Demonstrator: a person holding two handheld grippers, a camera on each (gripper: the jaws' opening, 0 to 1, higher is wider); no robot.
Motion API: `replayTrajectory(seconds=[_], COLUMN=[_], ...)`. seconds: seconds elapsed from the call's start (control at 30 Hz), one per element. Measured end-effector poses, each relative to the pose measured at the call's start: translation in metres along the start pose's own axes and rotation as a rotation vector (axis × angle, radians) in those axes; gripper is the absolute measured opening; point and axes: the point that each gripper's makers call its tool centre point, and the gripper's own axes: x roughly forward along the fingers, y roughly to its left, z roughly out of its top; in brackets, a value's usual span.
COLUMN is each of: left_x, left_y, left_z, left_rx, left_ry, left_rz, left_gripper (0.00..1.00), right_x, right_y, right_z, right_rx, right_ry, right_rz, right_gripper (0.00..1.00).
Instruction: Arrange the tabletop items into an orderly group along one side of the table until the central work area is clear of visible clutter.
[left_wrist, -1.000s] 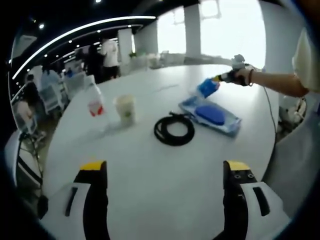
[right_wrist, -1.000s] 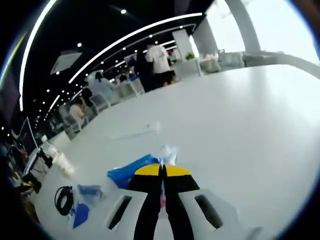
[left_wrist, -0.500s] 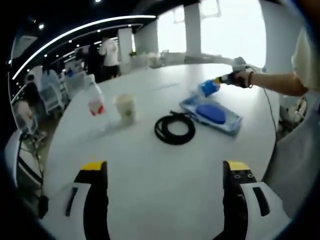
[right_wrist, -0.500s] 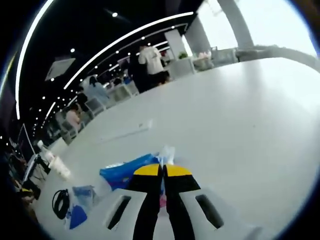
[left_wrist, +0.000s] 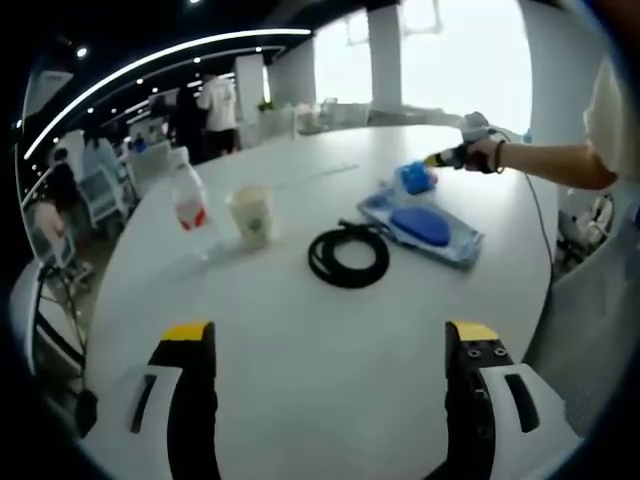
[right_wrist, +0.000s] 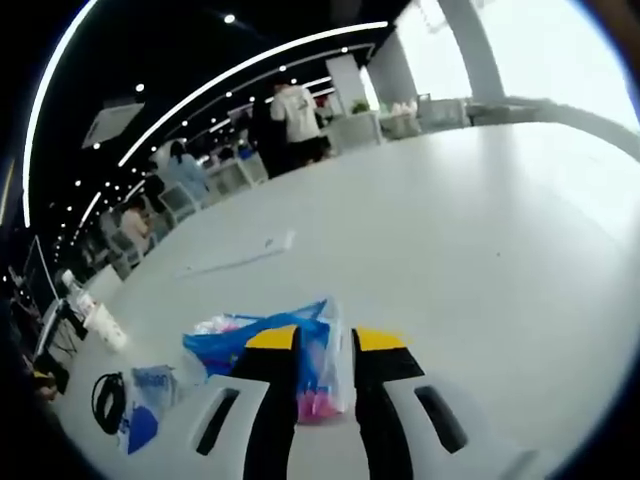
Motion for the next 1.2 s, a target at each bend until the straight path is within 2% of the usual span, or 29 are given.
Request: replayTrajectory(seconds=[0.1,0.2,0.27,0.33,0.43,0.5,0.63,0.8,0.87,1.03,1.2], left_x=[0.0,0.0,0.0,0.0,0.001,0.0,-0.001,-0.003,-0.004,-0.005,-0.005], left_y=[-0.001,-0.003,-0.007,-0.009,-0.01,-0.012,-0.012,-0.013,-0.014,-0.016,-0.02], left_z=[0.002,0.004,0.004,0.007,0.009,0.013,0.016,0.021,0.023,0.026,0.029], left_rx=[-0.008,-0.008,-0.021,-0.029,-0.042,-0.066,-0.061,-0.073,-0.069,-0.053,-0.045], left_ry=[-0.007,-0.017,-0.02,-0.029,-0.039,-0.057,-0.067,-0.087,-0.093,-0.1,-0.106], left_rz=[-0.004,-0.015,-0.031,-0.041,-0.052,-0.065,-0.066,-0.072,-0.072,-0.08,-0.092], left_gripper=[0.93,0.94,0.96,0.97,0.98,0.98,0.99,0.99,0.99,0.99,0.99], right_x=[-0.005,-0.007,-0.008,-0.009,-0.011,-0.012,-0.018,-0.028,-0.035,-0.05,-0.067], right_y=[0.001,0.006,0.011,0.015,0.024,0.028,0.037,0.05,0.057,0.075,0.093], right_z=[0.001,0.003,0.003,0.002,0.001,0.002,0.001,-0.006,-0.016,-0.028,-0.037], right_rx=[-0.019,-0.029,-0.016,-0.039,-0.072,-0.07,-0.061,-0.091,-0.083,-0.078,-0.09], right_ry=[0.003,0.0,0.004,0.009,0.027,0.032,0.037,0.075,0.129,0.175,0.193], right_rz=[-0.011,0.017,0.039,0.046,0.071,0.08,0.101,0.124,0.134,0.169,0.188], right_gripper=[0.33,0.43,0.54,0.64,0.71,0.75,0.86,0.96,0.99,0.99,0.99])
